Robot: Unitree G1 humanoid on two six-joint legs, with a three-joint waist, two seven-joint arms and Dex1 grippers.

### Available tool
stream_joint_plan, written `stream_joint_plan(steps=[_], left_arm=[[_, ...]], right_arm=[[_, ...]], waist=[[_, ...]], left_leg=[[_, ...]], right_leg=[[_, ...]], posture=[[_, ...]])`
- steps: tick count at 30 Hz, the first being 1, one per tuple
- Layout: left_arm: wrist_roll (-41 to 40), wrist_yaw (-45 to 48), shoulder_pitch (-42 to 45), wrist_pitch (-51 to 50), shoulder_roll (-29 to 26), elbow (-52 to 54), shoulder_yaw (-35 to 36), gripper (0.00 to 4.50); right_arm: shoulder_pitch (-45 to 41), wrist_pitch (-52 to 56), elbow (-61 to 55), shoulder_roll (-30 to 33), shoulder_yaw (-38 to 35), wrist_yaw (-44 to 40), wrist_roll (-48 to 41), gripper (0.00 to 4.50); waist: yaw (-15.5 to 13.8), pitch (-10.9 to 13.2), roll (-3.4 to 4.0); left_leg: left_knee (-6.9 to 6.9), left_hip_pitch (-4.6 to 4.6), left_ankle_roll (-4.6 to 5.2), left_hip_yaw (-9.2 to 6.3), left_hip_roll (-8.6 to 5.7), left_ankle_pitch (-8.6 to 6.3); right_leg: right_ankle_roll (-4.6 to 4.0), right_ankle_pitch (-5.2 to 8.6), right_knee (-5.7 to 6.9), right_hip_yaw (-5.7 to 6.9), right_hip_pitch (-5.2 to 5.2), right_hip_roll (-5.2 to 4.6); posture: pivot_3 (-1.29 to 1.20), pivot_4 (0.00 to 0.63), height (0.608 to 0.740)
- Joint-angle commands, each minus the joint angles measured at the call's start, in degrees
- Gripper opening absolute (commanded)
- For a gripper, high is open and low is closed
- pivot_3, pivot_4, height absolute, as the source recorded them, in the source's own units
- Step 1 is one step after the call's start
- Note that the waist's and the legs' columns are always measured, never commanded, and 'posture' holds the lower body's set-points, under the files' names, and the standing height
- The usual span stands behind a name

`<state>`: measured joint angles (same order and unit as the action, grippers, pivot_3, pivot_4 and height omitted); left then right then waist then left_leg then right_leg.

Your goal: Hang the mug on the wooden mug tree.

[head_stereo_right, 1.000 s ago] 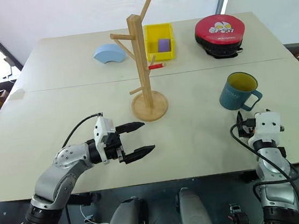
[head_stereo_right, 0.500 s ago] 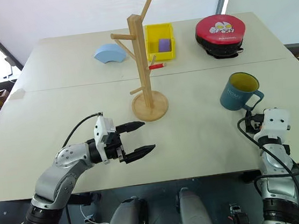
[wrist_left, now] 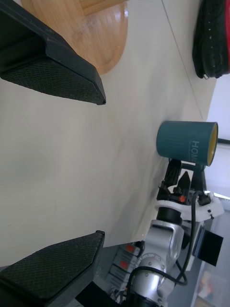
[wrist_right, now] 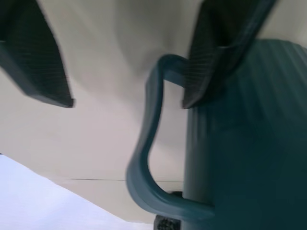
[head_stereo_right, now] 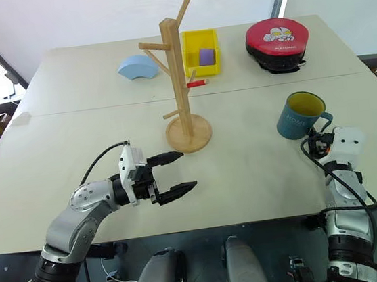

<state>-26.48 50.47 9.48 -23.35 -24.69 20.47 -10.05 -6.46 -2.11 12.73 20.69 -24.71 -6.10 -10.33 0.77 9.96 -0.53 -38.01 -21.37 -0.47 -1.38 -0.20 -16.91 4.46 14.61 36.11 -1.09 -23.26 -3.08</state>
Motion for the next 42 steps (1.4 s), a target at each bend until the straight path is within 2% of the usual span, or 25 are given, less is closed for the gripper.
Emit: stream_joint_plan(steps=[1,4,10,16,18,21,27,32,42], left_arm=[[-0.52,-0.13,0.53,0.79,-0.02,2.15,0.35,4.5],[-0.61,-0.24,0.39,0.74,-0.09,2.47,0.45,4.5],[-0.63,-0.37,0.45,0.77,-0.25,2.47,0.52,4.5],[-0.36,0.33,1.11,1.59,-2.14,0.21,2.65,4.5],[-0.24,0.69,1.48,2.17,-2.7,-0.81,3.27,4.5],[-0.14,1.11,2.18,3.0,-3.24,-2.2,4.36,4.5],[-1.66,1.11,3.32,2.91,-4.12,-3.37,7.57,4.5],[-5.55,1.21,4.67,0.53,-5.09,-2.78,11.68,4.5],[-9.42,1.58,5.3,-1.6,-7.81,-1.97,15.46,4.5]], right_arm=[[-1.32,-0.62,-0.81,0.78,-0.41,-1.33,-1.6,1.58],[-1.19,-0.29,-1.83,0.46,-0.18,-2.61,-2.53,0.06],[-0.01,2.26,-6.97,0.05,1.06,-4.69,-4.56,0.06],[3.94,1.6,-31.14,14.35,20.39,-20.37,10.36,0.06],[2.0,4.44,-36.07,16.95,22.54,-22.76,10.82,0.06],[-3.21,10.98,-40.56,17.36,22.69,-23.49,9.01,0.06],[-13.31,20.0,-41.23,18.2,22.71,-25.45,8.72,0.06],[-17.91,21.99,-39.63,18.3,23.57,-26.98,8.66,0.06],[-23.75,24.57,-38.25,18.61,26.14,-31.03,8.75,0.06]], waist=[[0.0,0.0,0.0],[-0.02,0.0,0.0],[-0.02,0.0,0.01],[0.36,0.06,0.15],[0.11,0.06,0.12],[-0.19,0.09,0.07],[-0.21,0.11,-0.02],[-0.2,0.11,-0.02],[-0.1,0.11,-0.02]], left_leg=[[0.0,0.0,0.0,0.0,0.0,0.0],[0.0,0.0,0.0,-0.01,0.01,0.0],[0.0,0.0,0.0,-0.02,0.02,0.0],[0.01,0.01,0.0,0.02,0.08,0.0],[0.0,0.02,0.0,-0.04,0.13,0.0],[-0.07,0.02,-0.01,-0.13,0.17,0.01],[-0.12,-0.07,-0.02,-0.1,0.07,0.01],[0.0,-0.12,-0.02,-0.13,0.04,0.0],[0.0,-0.11,-0.02,-0.11,0.0,0.0]], right_leg=[[0.0,0.0,0.0,0.0,0.0,0.0],[0.01,0.0,0.0,-0.01,0.0,0.03],[0.01,-0.01,0.0,-0.03,0.02,0.06],[0.02,-0.01,0.02,-0.1,-0.06,0.15],[0.01,-0.01,0.02,-0.05,-0.05,0.26],[0.0,-0.01,0.03,0.02,-0.03,0.32],[-0.01,-0.01,-0.04,0.04,-0.01,0.15],[0.05,-0.04,-0.04,0.1,-0.07,-0.08],[0.05,-0.05,-0.03,0.15,-0.07,-0.16]], posture=[[0.0,0.15,0.735],[0.0,0.15,0.735],[0.0,0.15,0.735],[0.0,0.15,0.735],[0.0,0.15,0.735],[0.0,0.15,0.735],[0.0,0.15,0.735],[0.0,0.15,0.735],[0.0,0.15,0.735]])
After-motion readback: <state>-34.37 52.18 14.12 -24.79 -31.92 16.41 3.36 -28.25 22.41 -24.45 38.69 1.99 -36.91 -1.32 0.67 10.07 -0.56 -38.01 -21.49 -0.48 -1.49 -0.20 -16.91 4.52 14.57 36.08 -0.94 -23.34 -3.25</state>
